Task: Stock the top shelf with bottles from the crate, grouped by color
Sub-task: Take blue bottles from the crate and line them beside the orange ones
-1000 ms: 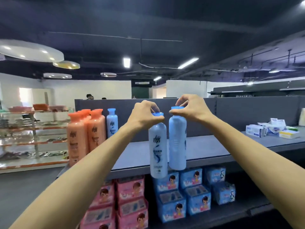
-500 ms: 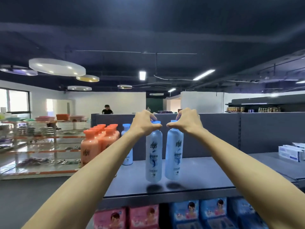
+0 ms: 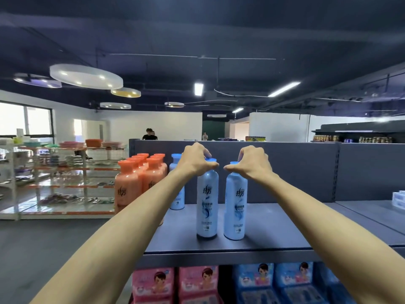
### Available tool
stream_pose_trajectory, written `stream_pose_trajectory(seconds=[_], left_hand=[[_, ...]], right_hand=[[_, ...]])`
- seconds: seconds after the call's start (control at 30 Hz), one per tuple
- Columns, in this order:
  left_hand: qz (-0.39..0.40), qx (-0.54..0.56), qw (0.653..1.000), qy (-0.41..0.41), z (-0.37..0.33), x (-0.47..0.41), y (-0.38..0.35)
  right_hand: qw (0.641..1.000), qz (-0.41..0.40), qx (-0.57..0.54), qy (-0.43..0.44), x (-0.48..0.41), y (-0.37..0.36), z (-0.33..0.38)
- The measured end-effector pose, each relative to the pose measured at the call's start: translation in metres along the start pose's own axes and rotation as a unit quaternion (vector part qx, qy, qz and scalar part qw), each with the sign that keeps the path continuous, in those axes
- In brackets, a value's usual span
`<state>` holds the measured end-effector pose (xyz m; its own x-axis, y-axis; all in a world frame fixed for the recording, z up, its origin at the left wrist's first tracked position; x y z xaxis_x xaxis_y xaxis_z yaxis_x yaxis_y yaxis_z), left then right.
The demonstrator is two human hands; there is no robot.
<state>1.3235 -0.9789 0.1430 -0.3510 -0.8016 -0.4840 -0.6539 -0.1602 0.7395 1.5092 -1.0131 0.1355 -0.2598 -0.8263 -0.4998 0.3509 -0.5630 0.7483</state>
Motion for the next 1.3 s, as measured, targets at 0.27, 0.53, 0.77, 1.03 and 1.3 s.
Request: stream_pose_trajectory(seconds=[0.27,0.53,0.77,1.03,1.3], left_hand=[[-0.017,0.003,1.000,0.013,0.008,-0.002,-0.014],[-0.060,-0.018,0.998,0.023,0.013,0.006,-0.025],[-0.012,0.014,1.000,0.006,0.023,0.039,-0.045],[-0.010,-0.004,0.995,0.101,0.061,0.097,-0.100],[-0.072,-0.090,0.993,-0.007,0.042,0.119,-0.127]], right_hand=[[0.998,-0.012,0.045,0.034,0.009,-0.009,-0.001],[0.987,0.082,-0.128,0.042,0.038,-0.045,-0.034],[0.971,0.179,-0.153,0.041,0.075,-0.089,-0.074],[0.970,0.148,-0.192,0.036,0.096,-0.106,-0.075],[0.979,0.129,-0.153,0.034,0.099,-0.114,-0.074]])
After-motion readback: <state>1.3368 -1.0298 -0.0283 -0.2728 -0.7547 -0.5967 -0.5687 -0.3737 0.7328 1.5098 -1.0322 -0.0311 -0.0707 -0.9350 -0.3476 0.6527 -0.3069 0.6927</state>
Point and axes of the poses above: each hand's wrist, its own x-axis away from the middle knuckle, its own y-axis out of the back of the hand, z = x × y, the point moved 8 cm from there along -x, towards the middle knuckle, and after that the axes turned 9 degrees about z, right-handed, at the moved point
